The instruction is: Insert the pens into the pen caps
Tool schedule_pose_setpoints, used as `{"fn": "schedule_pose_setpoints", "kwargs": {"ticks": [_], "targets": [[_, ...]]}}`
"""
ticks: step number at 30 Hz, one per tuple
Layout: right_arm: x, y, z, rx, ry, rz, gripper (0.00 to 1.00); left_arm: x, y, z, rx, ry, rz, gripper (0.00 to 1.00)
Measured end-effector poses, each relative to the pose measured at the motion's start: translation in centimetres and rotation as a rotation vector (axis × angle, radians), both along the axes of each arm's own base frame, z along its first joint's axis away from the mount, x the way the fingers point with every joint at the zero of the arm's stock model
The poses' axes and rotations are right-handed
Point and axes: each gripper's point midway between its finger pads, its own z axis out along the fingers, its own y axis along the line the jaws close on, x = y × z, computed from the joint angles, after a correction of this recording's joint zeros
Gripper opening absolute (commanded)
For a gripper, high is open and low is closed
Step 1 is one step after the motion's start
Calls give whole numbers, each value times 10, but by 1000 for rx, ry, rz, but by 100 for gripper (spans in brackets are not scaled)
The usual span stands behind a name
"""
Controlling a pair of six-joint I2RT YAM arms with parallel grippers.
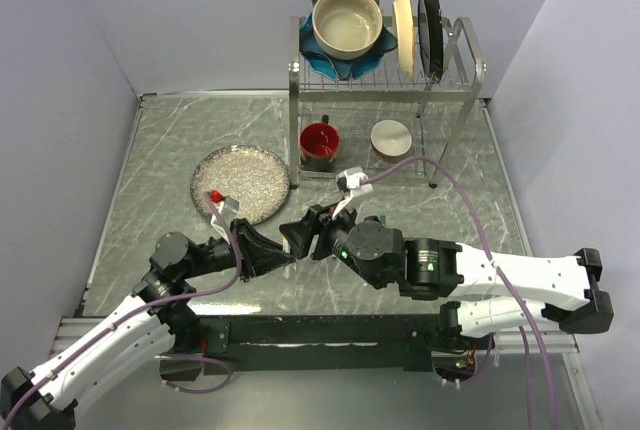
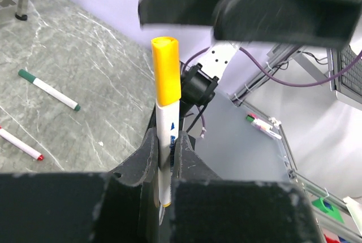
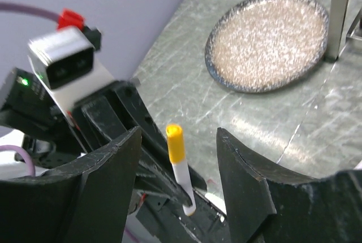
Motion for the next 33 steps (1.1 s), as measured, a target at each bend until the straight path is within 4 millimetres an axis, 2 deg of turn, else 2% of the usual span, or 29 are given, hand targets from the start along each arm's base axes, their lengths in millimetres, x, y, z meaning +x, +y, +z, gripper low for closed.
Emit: {"fn": "schedule_pose_setpoints", "kwargs": {"ticks": [7, 12, 17, 21, 28, 33], "targets": [[6, 0, 17, 12, -28, 13, 58, -2, -2, -3, 11, 7, -22, 1], [14, 5, 11, -10, -23, 15, 54, -3, -2, -2, 8, 3, -24, 1], [13, 17, 1, -39, -9, 43, 51, -3, -2, -2, 8, 3, -25, 1], [11, 23, -5, -55, -1, 62, 38, -3, -2, -2, 8, 3, -25, 1], [10, 24, -10, -66, 11, 69, 1, -3, -2, -2, 7, 0, -24, 1], [11, 22, -15, -55, 22, 64, 0, 0, -2, -5, 15, 9, -15, 1]]}}
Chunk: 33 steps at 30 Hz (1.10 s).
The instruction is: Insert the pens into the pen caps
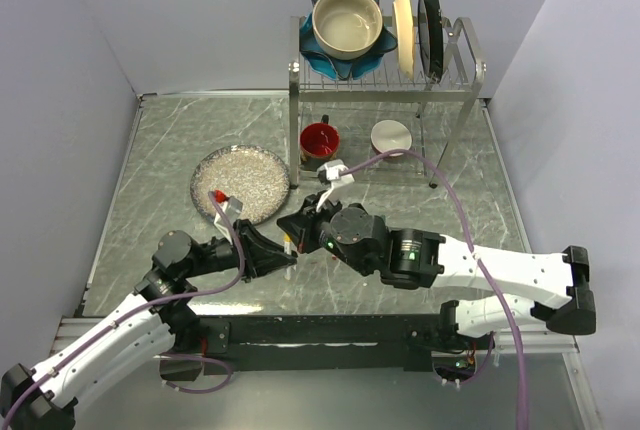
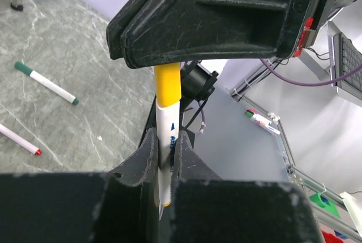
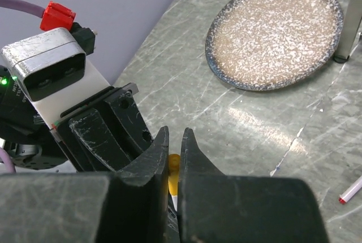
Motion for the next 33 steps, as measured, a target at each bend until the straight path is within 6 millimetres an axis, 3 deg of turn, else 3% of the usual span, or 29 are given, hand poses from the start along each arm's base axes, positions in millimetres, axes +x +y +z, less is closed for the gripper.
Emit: {"fn": "schedule_pose_setpoints", "kwargs": {"ticks": [21, 33], "targets": [[16, -20, -61, -48, 31, -156, 0, 20, -15, -52, 210, 114, 16, 1], [11, -24, -84, -15, 52, -195, 0, 17, -16, -73, 301, 168, -5, 1]]}}
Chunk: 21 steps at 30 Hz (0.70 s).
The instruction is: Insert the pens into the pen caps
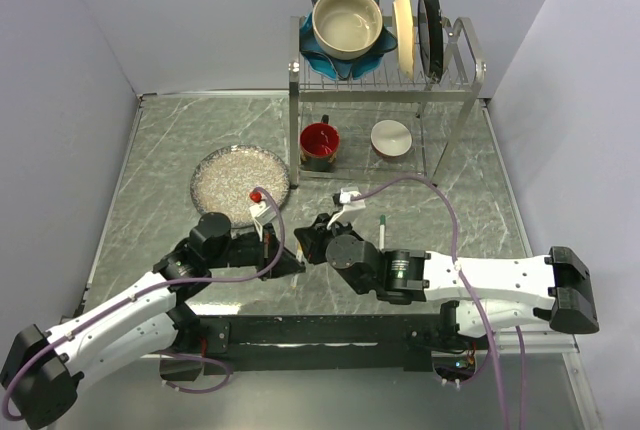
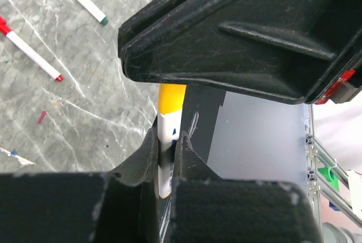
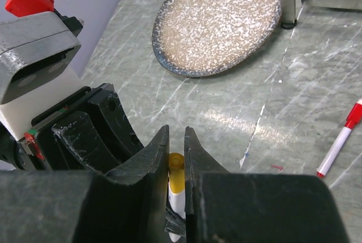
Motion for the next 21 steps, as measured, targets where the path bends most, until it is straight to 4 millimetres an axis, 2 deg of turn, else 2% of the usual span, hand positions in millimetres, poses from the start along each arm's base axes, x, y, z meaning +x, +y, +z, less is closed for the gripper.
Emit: {"fn": "schedule_pose_setpoints", "kwargs": {"ticks": [10, 16, 21], "targets": [[-4, 2, -9, 70, 8, 14, 0, -4, 3, -7, 19, 68, -36, 1], [-10, 3, -6, 161, 9, 44, 0, -9, 5, -3, 5, 93, -83, 1], [-9, 9, -5, 199, 20, 38, 0, -7, 3, 0, 58, 131, -104, 1]]}}
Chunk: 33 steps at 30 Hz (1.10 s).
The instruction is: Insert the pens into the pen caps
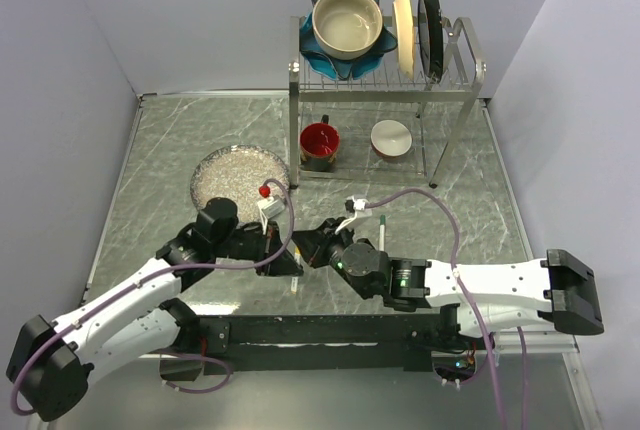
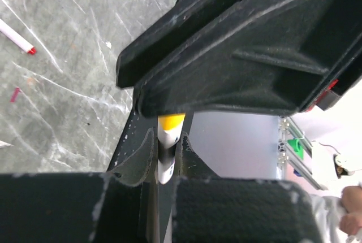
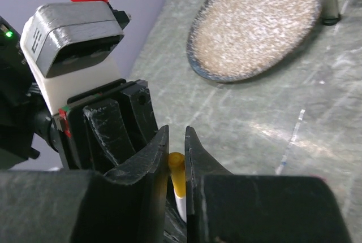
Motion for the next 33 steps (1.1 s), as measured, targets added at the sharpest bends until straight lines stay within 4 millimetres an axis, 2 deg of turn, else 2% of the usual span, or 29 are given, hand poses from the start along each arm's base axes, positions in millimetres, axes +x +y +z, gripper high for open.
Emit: {"fn": "schedule_pose_setpoints", "kwargs": {"ticks": [14, 18, 23, 33], "targets": [[-1, 21, 2, 72, 95, -10, 0, 6, 16, -2, 58, -89, 83, 1], [-1, 21, 1, 69, 105, -19, 0, 8, 22, -4, 69, -87, 94, 1], [5, 18, 9, 23, 80, -73, 0, 13, 26, 5, 20, -65, 86, 1], [5, 21, 18, -22, 28, -117, 0, 8, 23, 16, -37, -32, 53, 1]]}}
